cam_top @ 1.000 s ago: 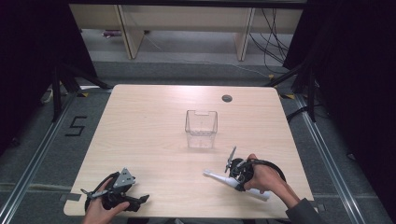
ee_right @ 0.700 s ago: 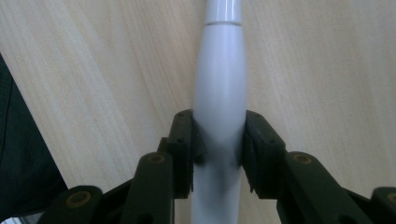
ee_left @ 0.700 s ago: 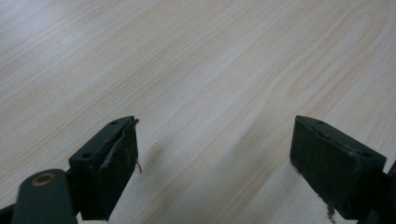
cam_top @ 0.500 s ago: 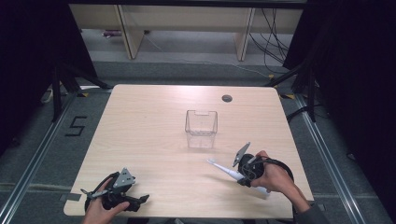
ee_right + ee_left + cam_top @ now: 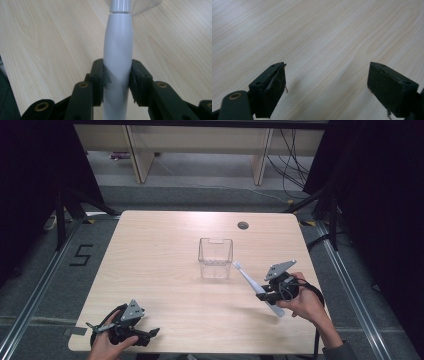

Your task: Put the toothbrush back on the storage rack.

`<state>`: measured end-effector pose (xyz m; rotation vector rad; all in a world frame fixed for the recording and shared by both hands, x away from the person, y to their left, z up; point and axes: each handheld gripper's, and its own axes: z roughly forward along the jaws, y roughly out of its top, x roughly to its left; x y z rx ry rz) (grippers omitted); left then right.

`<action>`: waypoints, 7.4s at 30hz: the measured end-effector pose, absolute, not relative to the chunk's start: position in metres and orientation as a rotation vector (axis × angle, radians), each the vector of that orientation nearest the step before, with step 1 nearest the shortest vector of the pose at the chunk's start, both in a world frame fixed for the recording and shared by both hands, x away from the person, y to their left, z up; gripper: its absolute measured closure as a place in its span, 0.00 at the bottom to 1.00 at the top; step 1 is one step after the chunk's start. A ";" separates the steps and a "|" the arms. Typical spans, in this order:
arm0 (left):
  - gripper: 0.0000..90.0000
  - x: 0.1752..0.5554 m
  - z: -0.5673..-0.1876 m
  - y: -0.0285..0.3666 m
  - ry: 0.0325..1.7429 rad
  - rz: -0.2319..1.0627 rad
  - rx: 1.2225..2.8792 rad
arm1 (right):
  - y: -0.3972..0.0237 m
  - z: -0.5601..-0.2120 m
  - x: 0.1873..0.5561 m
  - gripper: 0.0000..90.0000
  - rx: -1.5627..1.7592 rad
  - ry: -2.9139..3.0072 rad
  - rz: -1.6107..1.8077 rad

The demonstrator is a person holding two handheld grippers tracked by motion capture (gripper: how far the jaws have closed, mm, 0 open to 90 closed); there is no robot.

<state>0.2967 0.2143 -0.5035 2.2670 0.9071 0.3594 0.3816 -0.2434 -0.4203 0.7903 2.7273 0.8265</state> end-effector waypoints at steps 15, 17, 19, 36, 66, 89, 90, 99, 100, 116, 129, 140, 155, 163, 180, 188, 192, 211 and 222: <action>0.17 0.296 -0.504 0.214 0.909 0.358 2.261 | -0.238 -0.411 0.401 0.75 0.822 2.621 1.026; 0.17 0.297 -0.503 0.214 0.908 0.358 2.261 | -0.237 -0.410 0.401 0.75 0.825 2.608 1.033; 0.17 0.297 -0.504 0.214 0.908 0.361 2.257 | -0.238 -0.407 0.404 0.75 0.821 2.591 1.051; 0.17 0.296 -0.504 0.214 0.909 0.358 2.262 | -0.229 -0.392 0.421 0.75 0.812 2.544 1.156; 0.17 0.296 -0.504 0.214 0.908 0.356 2.261 | -0.198 -0.379 0.447 0.75 0.790 2.463 1.244; 0.17 0.296 -0.504 0.214 0.914 0.353 2.250 | -0.168 -0.342 0.466 0.75 0.762 2.431 1.317; 0.17 0.296 -0.504 0.214 0.913 0.354 2.251 | -0.168 -0.342 0.466 0.75 0.762 2.431 1.317; 0.17 0.296 -0.504 0.214 0.911 0.354 2.254 | -0.155 -0.333 0.476 0.75 0.781 2.430 1.333; 0.17 0.296 -0.504 0.214 0.911 0.355 2.253 | -0.154 -0.333 0.479 0.75 0.765 2.426 1.329; 0.17 0.296 -0.504 0.214 0.906 0.353 2.262 | -0.137 -0.345 0.500 0.75 0.842 2.457 1.296; 0.17 0.296 -0.504 0.213 0.913 0.345 2.245 | -0.123 -0.365 0.516 0.75 0.861 2.481 1.222; 0.17 0.295 -0.504 0.213 0.913 0.343 2.242 | -0.117 -0.380 0.523 0.75 0.893 2.521 1.128; 0.17 0.296 -0.504 0.214 0.908 0.349 2.253 | -0.109 -0.396 0.528 0.75 0.865 2.562 1.061; 0.17 0.296 -0.503 0.214 0.905 0.351 2.256 | -0.105 -0.401 0.530 0.75 0.831 2.570 1.030; 0.17 0.295 -0.503 0.214 0.907 0.353 2.248 | -0.094 -0.414 0.530 0.74 0.856 2.633 0.926; 0.17 0.295 -0.503 0.214 0.907 0.353 2.248 | -0.091 -0.419 0.530 0.74 0.871 2.653 0.889; 0.17 0.295 -0.504 0.214 0.908 0.351 2.248 | -0.090 -0.421 0.531 0.74 0.863 2.664 0.871; 0.17 0.295 -0.503 0.214 0.909 0.353 2.250 | -0.090 -0.430 0.531 0.74 0.927 2.694 0.842; 0.17 0.295 -0.503 0.214 0.913 0.352 2.249 | -0.097 -0.413 0.525 0.65 0.932 2.625 0.957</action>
